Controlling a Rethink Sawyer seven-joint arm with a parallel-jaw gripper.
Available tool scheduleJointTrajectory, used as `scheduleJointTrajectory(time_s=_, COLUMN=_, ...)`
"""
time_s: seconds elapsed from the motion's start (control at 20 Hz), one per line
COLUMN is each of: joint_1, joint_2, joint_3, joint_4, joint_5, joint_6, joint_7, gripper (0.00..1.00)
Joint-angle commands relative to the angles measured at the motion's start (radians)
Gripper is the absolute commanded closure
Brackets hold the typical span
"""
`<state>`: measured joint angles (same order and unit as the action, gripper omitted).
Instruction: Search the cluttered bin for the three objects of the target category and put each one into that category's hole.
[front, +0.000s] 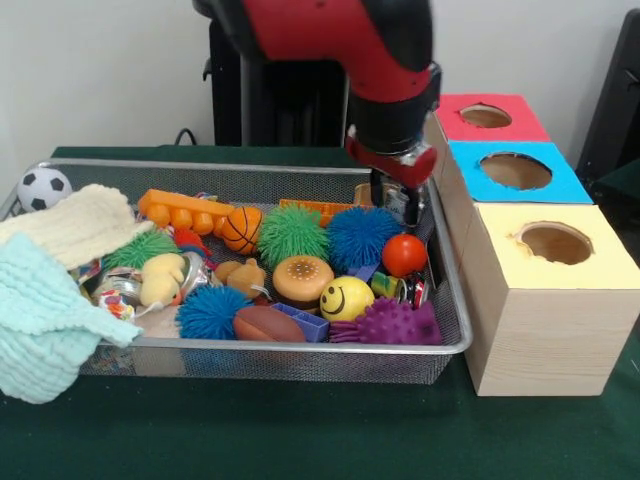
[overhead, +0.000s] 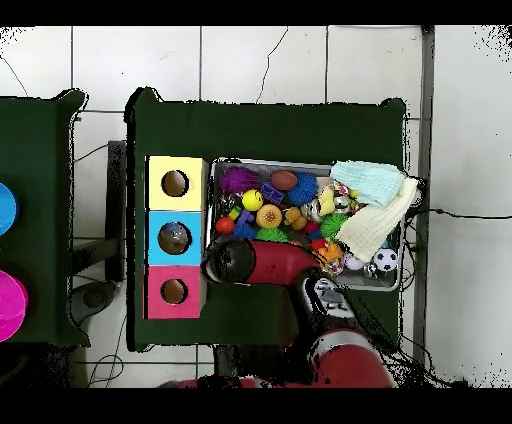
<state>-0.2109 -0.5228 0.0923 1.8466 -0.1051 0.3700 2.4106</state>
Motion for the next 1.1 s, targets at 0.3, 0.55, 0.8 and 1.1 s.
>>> scheduleJointTrajectory(time_s=0.3, joint_1=0.306, joint_2=0.103, joint_3=-0.348, joint_4=-0.135, joint_5=-0.157, joint_6=0.057, joint_7=0.082, gripper=0.0)
scheduleJointTrajectory(time_s=0.55, joint_1=0.287, joint_2=0.123, joint_3=-0.387, joint_4=-0.231, joint_5=-0.151, joint_6=0.182, joint_7=0.02, gripper=0.0)
scheduleJointTrajectory(time_s=0.8, joint_1=0.283, joint_2=0.121, joint_3=-0.411, joint_4=-0.273, joint_5=-0.183, joint_6=0.175, joint_7=0.0, gripper=0.0)
scheduleJointTrajectory(time_s=1.1, joint_1=0.312, joint_2=0.148, joint_3=-0.477, joint_4=-0.323, joint_5=-0.252, joint_6=0.115, joint_7=0.021, gripper=0.0)
